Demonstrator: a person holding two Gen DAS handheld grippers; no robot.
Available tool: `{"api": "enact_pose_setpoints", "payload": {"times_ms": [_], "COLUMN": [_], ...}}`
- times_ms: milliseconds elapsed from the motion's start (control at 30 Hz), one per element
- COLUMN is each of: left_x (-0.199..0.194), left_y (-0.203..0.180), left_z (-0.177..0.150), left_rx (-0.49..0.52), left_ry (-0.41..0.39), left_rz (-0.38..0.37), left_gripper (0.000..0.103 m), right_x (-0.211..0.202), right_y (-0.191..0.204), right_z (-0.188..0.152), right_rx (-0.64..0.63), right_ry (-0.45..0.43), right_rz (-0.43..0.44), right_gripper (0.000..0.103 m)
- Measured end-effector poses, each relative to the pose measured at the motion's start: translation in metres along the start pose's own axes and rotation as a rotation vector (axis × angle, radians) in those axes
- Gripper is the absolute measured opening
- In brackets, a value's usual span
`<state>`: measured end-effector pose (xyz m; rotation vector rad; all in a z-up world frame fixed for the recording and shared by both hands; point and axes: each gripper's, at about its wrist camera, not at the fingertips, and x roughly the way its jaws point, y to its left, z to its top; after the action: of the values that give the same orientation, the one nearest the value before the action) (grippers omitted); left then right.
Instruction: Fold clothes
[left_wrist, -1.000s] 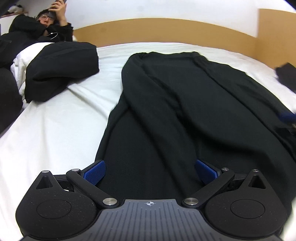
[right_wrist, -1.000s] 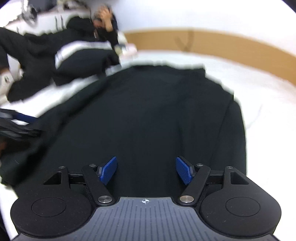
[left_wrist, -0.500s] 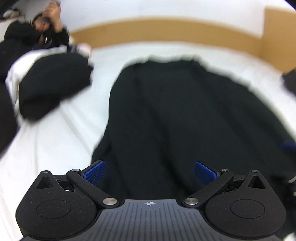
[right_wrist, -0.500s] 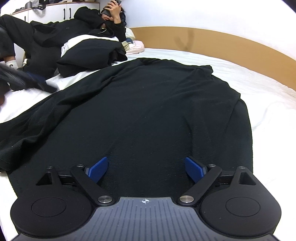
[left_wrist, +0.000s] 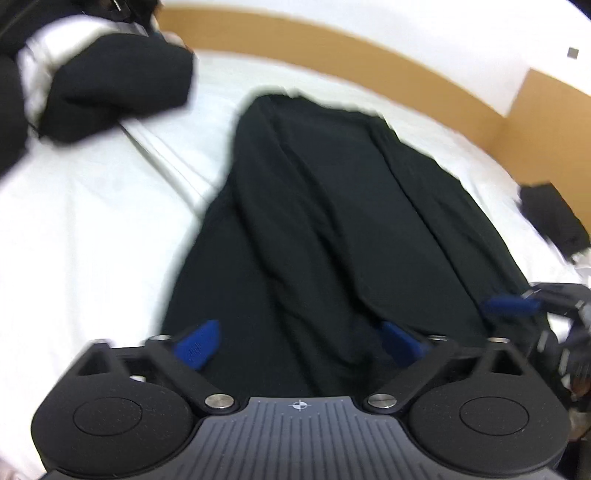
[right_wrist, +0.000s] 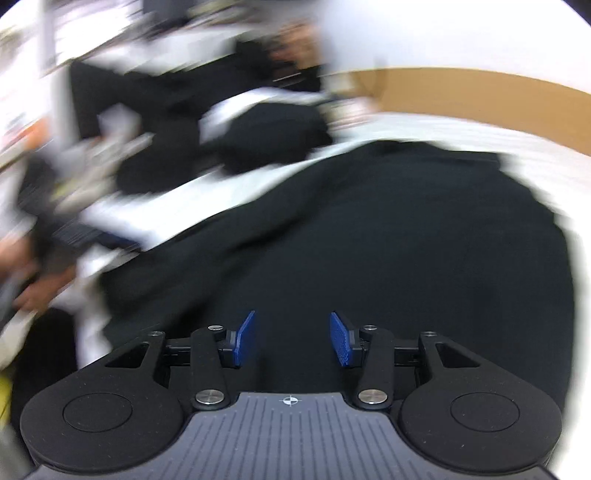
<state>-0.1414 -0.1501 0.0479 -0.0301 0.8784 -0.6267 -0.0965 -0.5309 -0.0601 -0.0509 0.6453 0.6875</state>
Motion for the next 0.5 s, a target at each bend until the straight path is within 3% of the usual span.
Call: {"api": "enact_pose_setpoints", "payload": {"times_ms": [67,233,333,400,500], "left_x": [0.006,0.005,0.003,0.005,0.002], "left_y": [-0.006,0.007,0.019,0.023,0.022], "left_z": [-0.001,-0.005,0.002,0.003,0.001], "left_rx": [0.019,-0.052,-0.111,-0.155,-0.162], "left_ry": [-0.005,-0.029,-0.026,-0.02,-0.012], "left_rz": [0.04,-0.018,-0.108,-0.117,-0.114], "left_gripper": [0.073,0.07,0.043,0.023,0.018], "right_x": [0.014,0.022,0.026,0.028,0.024], "right_y": [0.021,0.04,0.049,0.054,0.053], "right_z": [-0.001,-0.005,-0.008,-0.008,-0.001], "right_rx": [-0.088,-0.14,-0.158,-0.16,-0.13], "right_ry": [0.058,0.076,0.064,0.044,-0.035], "right_rz": [0.074,0.152,0.194,0.195,0.164], "right_gripper": [0.047,0.048,0.052,0.053,0.053]}}
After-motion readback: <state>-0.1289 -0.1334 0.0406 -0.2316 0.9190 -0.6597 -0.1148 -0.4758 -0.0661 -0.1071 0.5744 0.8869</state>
